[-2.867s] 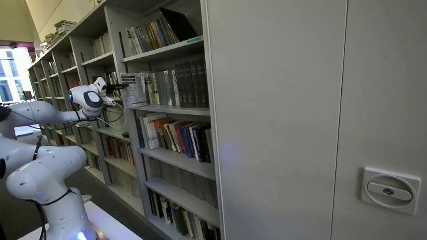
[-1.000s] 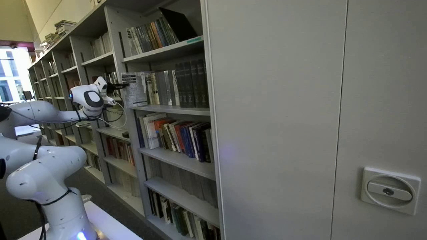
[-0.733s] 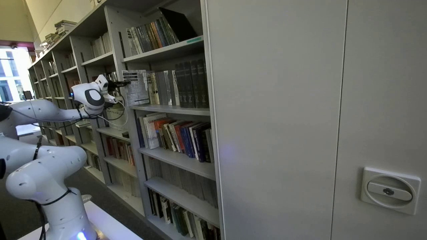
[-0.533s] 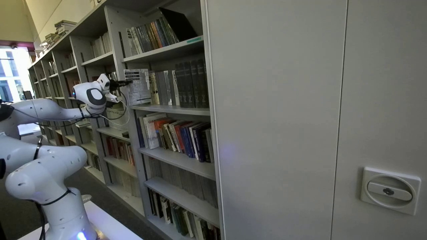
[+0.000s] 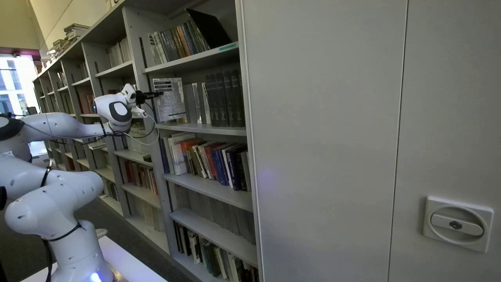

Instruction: Move the thin white book to the right

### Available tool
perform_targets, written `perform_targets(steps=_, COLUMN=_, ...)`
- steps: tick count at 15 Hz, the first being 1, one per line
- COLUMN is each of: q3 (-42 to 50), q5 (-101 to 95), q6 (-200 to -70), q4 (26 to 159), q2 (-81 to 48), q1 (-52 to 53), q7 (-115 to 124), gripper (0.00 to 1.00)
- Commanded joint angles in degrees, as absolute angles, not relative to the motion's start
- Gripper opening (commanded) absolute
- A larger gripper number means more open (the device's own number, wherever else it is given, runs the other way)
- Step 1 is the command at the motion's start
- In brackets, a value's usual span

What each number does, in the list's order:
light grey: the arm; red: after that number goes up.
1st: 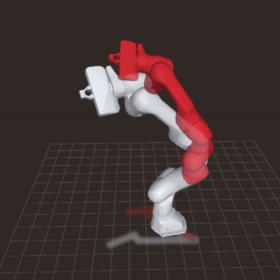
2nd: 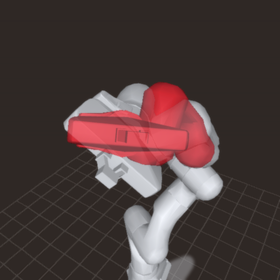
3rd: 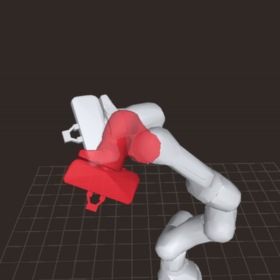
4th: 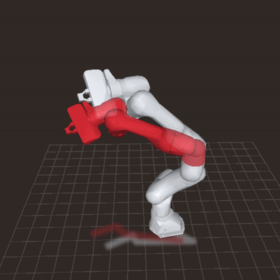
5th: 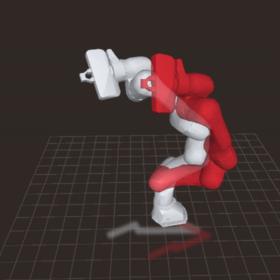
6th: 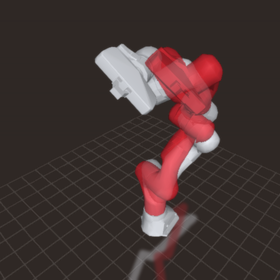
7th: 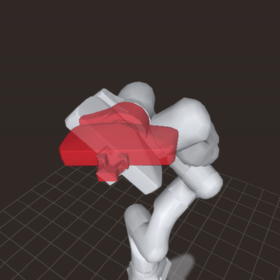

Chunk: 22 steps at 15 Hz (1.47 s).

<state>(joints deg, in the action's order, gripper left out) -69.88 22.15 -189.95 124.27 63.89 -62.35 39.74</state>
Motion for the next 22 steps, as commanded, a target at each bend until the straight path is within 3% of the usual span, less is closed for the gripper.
perform_targets(steps=1, q3=-68.1, q5=20.8, q6=-193.9, q4=124.7, q2=59.9, q1=-62.7, q7=36.0, gripper=0.02)
perform_targets(steps=22, q3=-59.1, q5=21.0, q6=-196.9, q4=133.7, q2=49.6, q1=-51.1, q7=24.5, gripper=0.02)
